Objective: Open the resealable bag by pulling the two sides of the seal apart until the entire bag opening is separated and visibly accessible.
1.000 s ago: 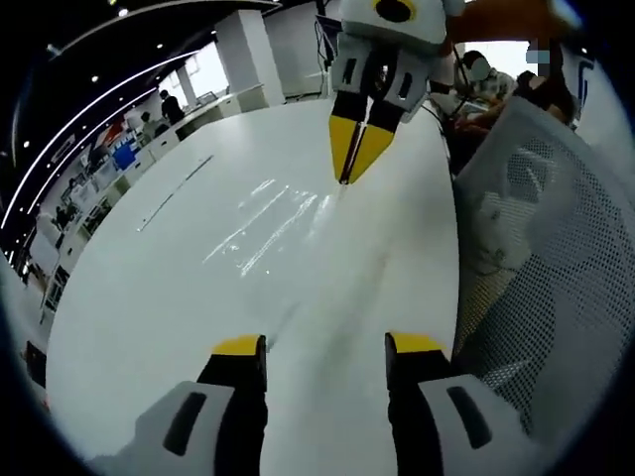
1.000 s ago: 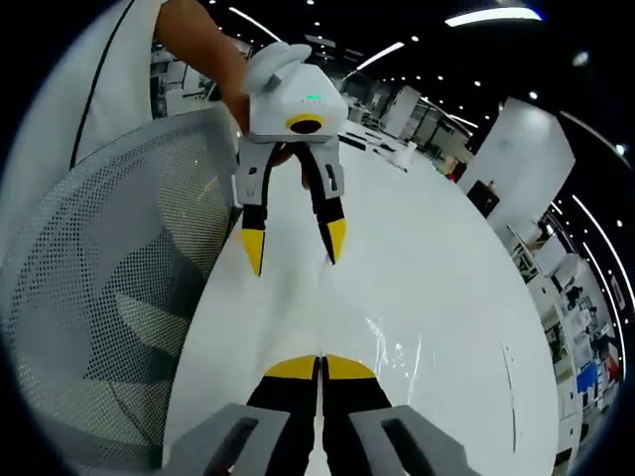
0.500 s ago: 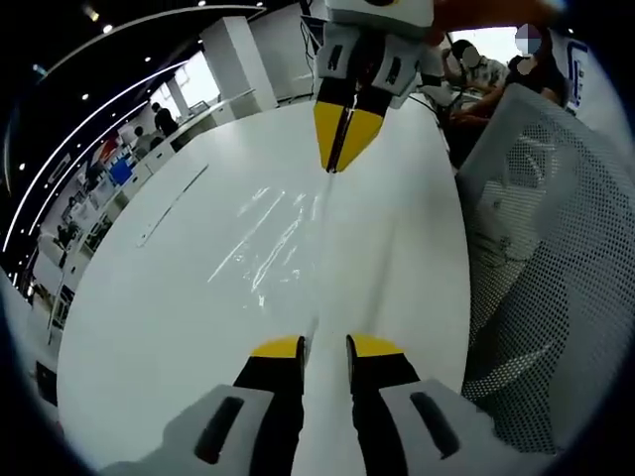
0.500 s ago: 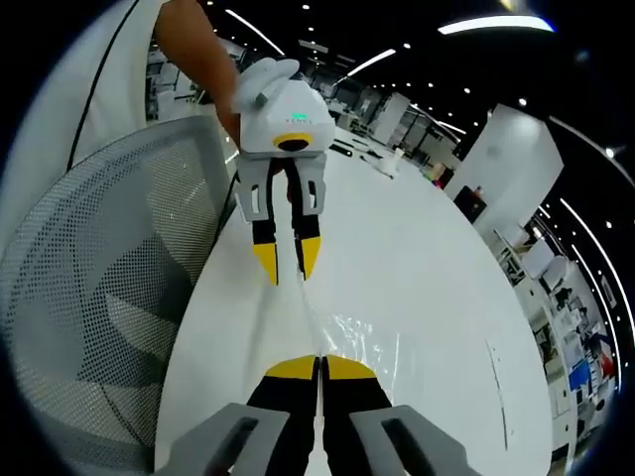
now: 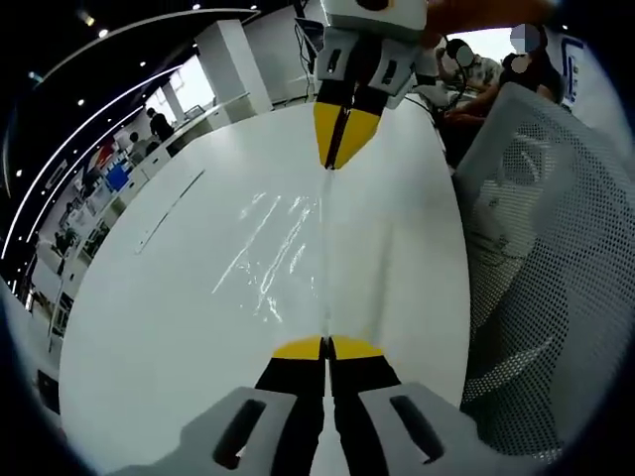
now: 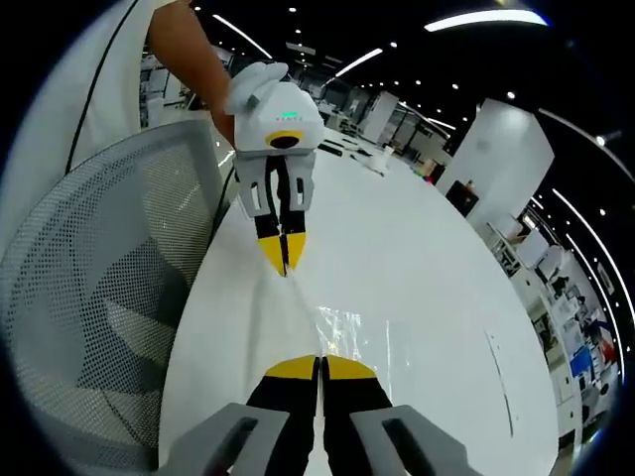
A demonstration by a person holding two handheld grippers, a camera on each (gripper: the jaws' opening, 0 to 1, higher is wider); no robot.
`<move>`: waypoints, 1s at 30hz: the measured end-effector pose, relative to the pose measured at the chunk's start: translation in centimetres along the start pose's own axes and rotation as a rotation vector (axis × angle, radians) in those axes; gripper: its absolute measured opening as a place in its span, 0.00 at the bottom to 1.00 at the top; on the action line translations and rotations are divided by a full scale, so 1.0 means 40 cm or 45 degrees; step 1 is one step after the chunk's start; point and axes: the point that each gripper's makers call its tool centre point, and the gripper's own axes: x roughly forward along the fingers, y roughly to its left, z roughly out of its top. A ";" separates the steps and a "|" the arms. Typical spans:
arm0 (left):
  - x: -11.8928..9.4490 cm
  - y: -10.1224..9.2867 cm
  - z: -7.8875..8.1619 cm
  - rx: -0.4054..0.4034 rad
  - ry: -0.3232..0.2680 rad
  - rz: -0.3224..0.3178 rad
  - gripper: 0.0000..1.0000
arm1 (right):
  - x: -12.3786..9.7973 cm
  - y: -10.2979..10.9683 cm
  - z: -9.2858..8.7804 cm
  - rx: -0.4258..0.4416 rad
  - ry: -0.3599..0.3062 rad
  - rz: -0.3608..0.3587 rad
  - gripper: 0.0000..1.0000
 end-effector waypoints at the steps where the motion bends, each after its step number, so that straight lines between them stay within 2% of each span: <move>1: 0.000 0.000 0.000 -0.001 0.002 -0.003 0.00 | 0.002 0.001 -0.002 -0.002 0.005 -0.005 0.00; 5: 0.000 0.001 0.002 0.020 0.008 -0.006 0.00 | 0.012 0.010 -0.002 0.024 0.014 0.007 0.00; 8: 0.000 -0.003 0.006 0.018 0.009 -0.017 0.00 | 0.020 0.015 0.012 0.036 0.001 0.007 0.05; 12: 0.002 -0.005 0.012 0.050 0.015 -0.024 0.00 | 0.045 0.031 0.039 0.044 -0.029 0.025 0.06; 30: 0.004 -0.007 0.045 0.108 -0.004 -0.027 0.00 | 0.145 0.053 0.114 -0.015 -0.026 0.071 0.07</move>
